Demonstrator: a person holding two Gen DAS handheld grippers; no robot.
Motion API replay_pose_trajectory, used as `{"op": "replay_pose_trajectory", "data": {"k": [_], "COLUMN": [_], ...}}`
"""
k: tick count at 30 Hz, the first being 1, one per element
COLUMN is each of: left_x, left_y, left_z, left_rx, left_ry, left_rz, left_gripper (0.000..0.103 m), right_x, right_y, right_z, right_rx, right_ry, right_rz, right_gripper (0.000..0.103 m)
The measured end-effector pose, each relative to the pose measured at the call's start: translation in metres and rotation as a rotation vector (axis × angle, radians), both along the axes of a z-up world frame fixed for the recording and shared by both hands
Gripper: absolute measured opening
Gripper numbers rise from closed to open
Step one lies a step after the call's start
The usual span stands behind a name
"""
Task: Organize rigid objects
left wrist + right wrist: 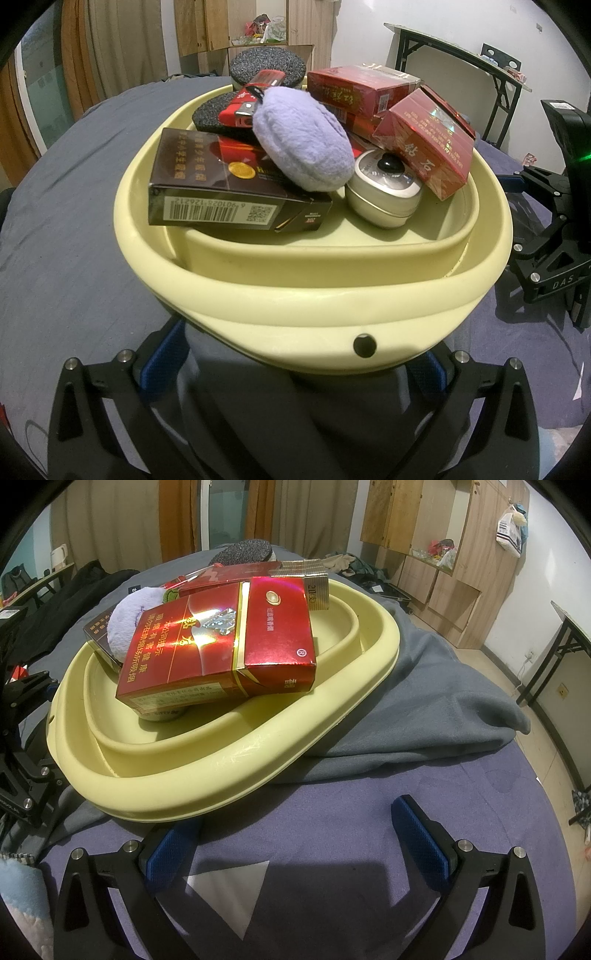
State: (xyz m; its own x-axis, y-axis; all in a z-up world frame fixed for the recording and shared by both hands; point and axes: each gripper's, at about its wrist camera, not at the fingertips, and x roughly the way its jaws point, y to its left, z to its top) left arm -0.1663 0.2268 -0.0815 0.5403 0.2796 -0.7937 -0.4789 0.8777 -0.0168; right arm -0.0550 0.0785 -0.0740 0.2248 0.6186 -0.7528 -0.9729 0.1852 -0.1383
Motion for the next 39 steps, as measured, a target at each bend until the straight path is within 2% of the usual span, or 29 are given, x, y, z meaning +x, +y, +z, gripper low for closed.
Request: {"op": "replay_pose_trajectory", "data": {"k": [17,39], "left_x": [-0.002,-0.002], "left_y": [-0.001,-0.002], "left_z": [0.000,0.001], "left_rx": [0.000,0.001], "left_ry": [-0.001,0.001], "left_rz": [0.000,0.000], "left_gripper": [0.103,0.103], "right_x": [-0.005,0.017], "right_y": [-0.001,-0.005], "right_z": [0.000,0.002], "right_rx": [0.000,-0.001], "right_ry": [-0.002,-0.001], "right_rz": [-0.001,0.006], "right_gripper": [0.103,0.103]}}
